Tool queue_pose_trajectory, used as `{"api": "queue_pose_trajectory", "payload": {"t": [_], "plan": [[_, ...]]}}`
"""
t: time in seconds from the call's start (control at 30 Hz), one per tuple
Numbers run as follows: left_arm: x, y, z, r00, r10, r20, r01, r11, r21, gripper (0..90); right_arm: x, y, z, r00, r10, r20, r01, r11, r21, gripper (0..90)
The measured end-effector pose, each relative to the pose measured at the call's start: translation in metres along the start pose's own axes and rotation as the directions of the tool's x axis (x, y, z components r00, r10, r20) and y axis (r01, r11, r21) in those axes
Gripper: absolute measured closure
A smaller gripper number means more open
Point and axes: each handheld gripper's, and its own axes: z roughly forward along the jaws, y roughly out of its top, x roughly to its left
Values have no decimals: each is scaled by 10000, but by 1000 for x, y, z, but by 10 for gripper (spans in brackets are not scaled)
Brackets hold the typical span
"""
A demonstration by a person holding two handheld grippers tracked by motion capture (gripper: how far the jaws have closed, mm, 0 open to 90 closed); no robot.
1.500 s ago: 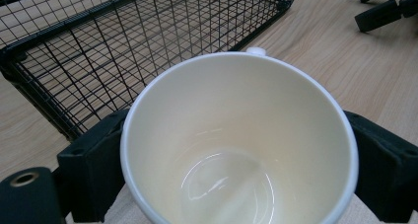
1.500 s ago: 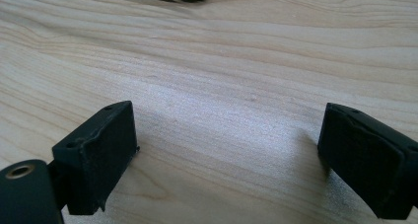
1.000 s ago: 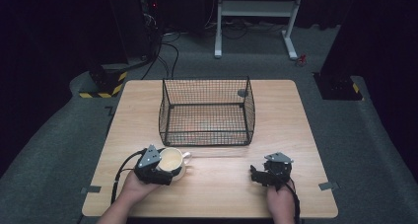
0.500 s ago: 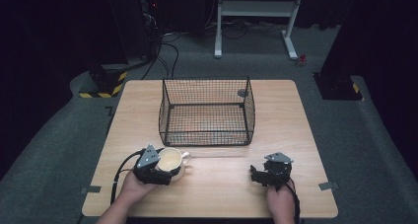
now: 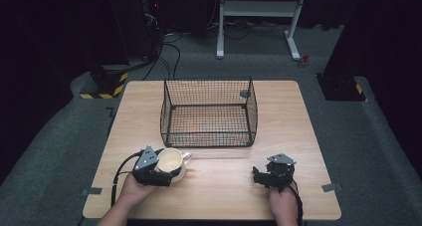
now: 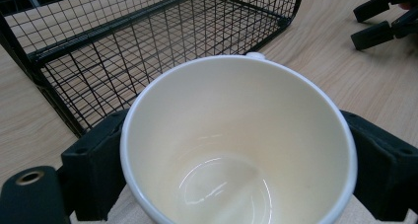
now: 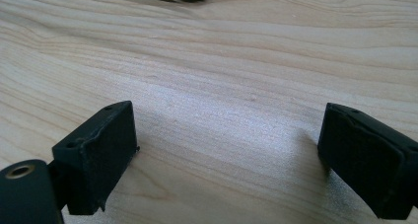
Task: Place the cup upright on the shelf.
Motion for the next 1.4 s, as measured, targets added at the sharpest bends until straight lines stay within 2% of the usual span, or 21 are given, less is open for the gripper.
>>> {"api": "queue_pose_trajectory", "payload": {"t": [0.03,0.33,0.43,0.57,0.9,1.07,1.17,1.3,1.4], "plan": [[0,0,-1,9999,83,-60,-83,10000,-15,107,0,0,0,10000,13,1,-13,10000,1,76],[0,4,-9,9996,-299,-1,299,9993,-218,107,0,0,0,10000,13,-7,-13,10000,1,75],[0,7,-15,9985,-540,-3,539,9979,-365,107,0,1,1,9999,-71,-80,71,10000,8,75],[-3,14,-18,9984,-485,-274,478,9985,-269,107,-1,2,1,9997,-154,-190,154,9999,2,75],[-10,43,-26,9929,-858,-821,806,9946,-653,107,0,2,1,9998,-129,-143,129,9999,7,76],[-12,55,-26,9892,-1177,-873,1097,9897,-915,107,0,2,1,9998,-144,-123,144,9999,-8,76],[-13,62,-26,9876,-1172,-1046,1070,9894,-985,107,-1,2,1,9997,-211,-132,211,9998,-14,76],[-11,71,-27,9862,-1273,-1063,1155,9871,-1104,107,-1,2,1,9996,-259,-148,259,9997,-10,76],[-8,78,-26,9863,-1187,-1150,1065,9886,-1064,107,-1,1,1,9995,-268,-155,268,9996,-9,76]]}}
